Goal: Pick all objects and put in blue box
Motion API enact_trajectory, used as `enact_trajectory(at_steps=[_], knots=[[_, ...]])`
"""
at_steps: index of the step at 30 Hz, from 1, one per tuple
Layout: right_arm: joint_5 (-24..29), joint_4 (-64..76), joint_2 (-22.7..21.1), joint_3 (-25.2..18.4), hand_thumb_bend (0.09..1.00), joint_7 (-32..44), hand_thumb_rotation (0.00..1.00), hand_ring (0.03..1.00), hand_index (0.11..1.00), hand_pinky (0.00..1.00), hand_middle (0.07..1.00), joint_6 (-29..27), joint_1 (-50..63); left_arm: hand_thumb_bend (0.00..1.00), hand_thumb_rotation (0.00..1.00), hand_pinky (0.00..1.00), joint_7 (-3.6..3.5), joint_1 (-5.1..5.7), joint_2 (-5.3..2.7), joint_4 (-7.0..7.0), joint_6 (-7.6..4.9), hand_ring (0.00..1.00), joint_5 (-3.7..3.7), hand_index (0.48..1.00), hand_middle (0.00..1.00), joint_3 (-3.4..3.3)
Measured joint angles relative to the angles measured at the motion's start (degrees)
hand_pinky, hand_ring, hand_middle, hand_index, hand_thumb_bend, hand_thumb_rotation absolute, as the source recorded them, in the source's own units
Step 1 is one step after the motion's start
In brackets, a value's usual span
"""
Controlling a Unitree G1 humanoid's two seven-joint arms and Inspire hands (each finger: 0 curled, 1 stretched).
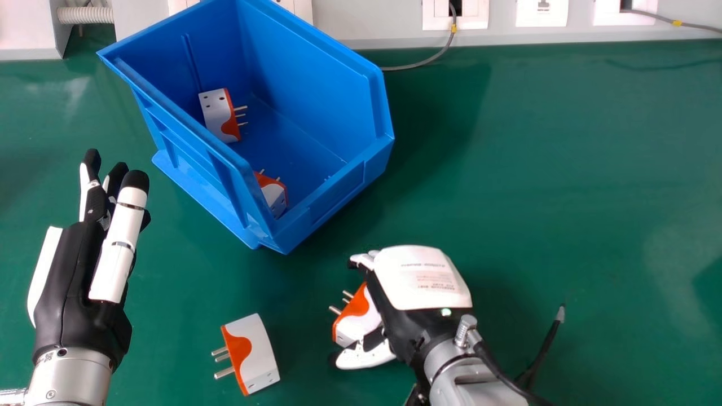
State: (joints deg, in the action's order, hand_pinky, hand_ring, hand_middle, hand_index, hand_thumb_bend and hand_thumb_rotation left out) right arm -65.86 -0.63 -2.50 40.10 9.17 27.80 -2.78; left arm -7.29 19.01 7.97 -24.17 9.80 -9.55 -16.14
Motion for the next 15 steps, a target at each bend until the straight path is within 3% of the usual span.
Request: enact_trajectory(at_steps=[2, 4, 10, 15], knots=[[0.6, -0.7, 0.1, 0.0, 0.546, -0.4, 0.14, 0.503, 0.598, 0.42, 0.594, -0.7, -0.7, 0.4, 0.82, 0.96, 0.0, 0.06, 0.0, -0.03, 0.09, 1.0, 0.0, 1.0, 1.0, -0.01], [0.9, -1.6, -0.1, 0.0, 0.541, -1.1, 0.11, 0.45, 0.58, 0.37, 0.554, -1.6, -1.4, 0.4, 0.82, 0.96, 0.04, 0.12, 0.0, -0.03, 0.2, 1.0, 0.02, 1.0, 1.0, -0.02], [3.6, -3.5, -1.2, -0.1, 0.534, -2.6, 0.07, 0.377, 0.554, 0.3, 0.5, -5.2, -3.5, 0.4, 0.82, 0.96, -0.03, 0.17, 0.01, -0.14, 0.22, 1.0, 0.0, 1.0, 1.0, 0.0], [8.9, -4.9, -1.3, -2.1, 0.53, -4.8, 0.05, 0.329, 0.536, 0.26, 0.463, -8.9, -3.6, 0.4, 0.82, 0.96, -0.04, 0.26, 0.02, -0.19, 0.22, 1.0, 0.0, 1.0, 1.0, -0.06]])
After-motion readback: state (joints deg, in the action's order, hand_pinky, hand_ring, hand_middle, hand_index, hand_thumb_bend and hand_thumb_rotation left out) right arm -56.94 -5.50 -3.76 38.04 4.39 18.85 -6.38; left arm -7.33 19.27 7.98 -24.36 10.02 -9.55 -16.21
